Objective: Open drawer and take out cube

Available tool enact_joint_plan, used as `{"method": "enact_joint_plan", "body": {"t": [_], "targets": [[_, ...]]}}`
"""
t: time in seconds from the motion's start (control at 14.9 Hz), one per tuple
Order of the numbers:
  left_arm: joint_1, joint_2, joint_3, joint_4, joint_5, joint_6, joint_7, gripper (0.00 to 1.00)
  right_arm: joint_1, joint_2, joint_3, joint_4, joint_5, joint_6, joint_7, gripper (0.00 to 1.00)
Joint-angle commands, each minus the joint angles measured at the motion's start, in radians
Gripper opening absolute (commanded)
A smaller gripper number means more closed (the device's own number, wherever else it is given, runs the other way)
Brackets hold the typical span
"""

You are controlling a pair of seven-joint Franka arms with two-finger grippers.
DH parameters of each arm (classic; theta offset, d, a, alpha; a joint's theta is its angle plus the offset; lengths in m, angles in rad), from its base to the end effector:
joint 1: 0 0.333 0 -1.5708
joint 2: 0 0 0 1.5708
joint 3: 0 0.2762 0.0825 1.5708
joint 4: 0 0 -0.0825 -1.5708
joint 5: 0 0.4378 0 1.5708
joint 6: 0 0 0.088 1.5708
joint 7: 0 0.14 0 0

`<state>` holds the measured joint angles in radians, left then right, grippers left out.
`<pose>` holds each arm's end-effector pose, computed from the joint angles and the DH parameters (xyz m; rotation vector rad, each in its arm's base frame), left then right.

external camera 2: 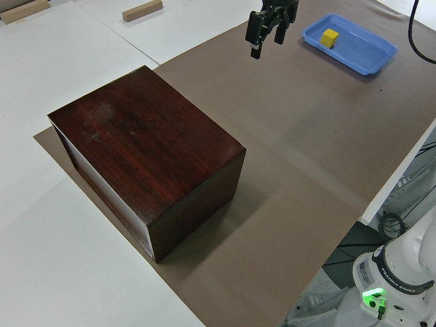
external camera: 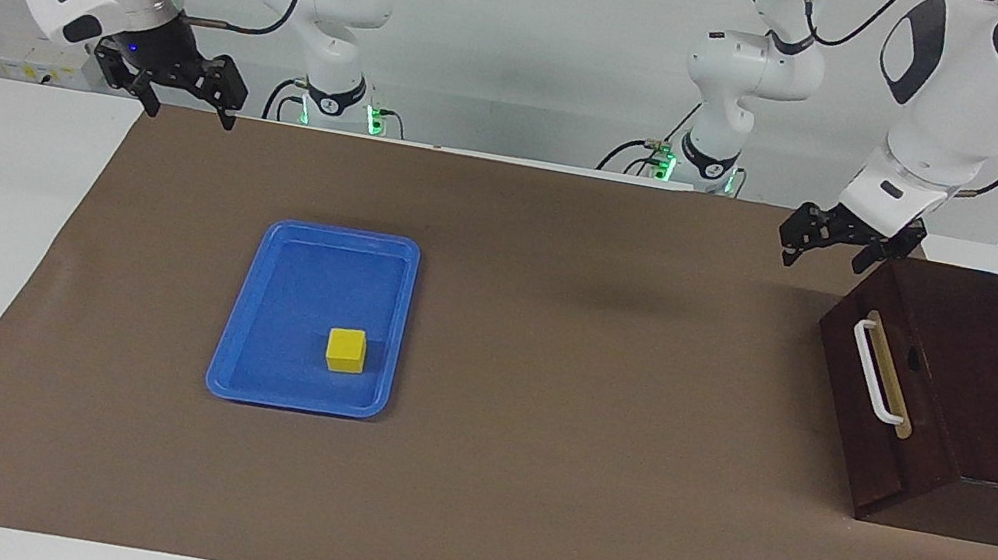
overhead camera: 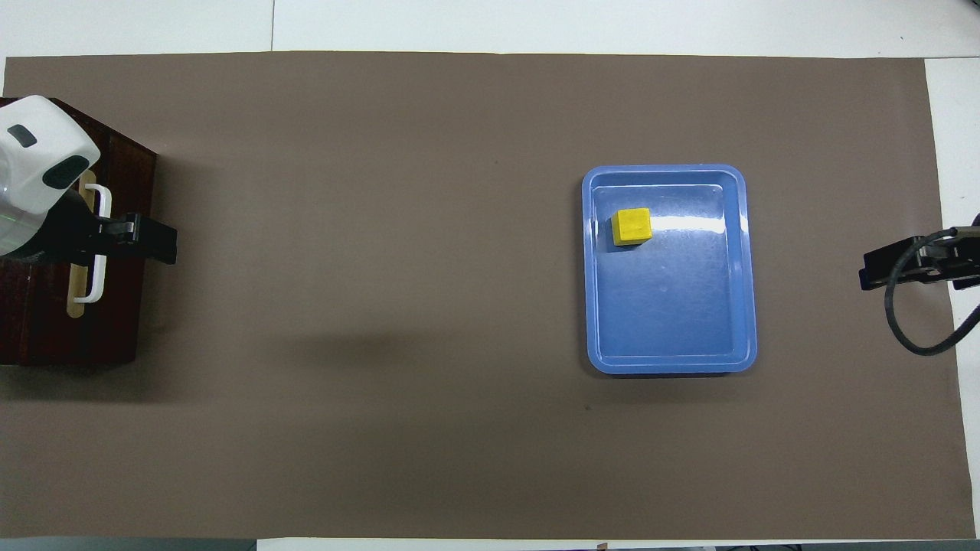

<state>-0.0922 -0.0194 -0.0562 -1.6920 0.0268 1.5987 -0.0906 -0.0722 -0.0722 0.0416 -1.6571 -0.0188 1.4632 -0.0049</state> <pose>0.5924 -0.0850 0.5022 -3.1019 0.0923 0.1088 0.5713 -0.0197 0.5411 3.1159 -0.0419 -0.1905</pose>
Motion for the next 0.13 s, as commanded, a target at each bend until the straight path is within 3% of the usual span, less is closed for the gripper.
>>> {"method": "enact_joint_plan", "body": {"t": [0.0, 0.07], "targets": [[-0.009, -0.001, 0.006, 0.008, 0.008, -0.02, 0.006, 1.0, -0.008, 0.002, 0.009, 0.011, -0.026, -0.009, -0.014, 1.0], [-0.009, -0.001, 0.006, 0.008, 0.007, -0.02, 0.003, 1.0, -0.008, 0.002, 0.009, 0.011, -0.026, -0.009, -0.014, 1.0]]}}
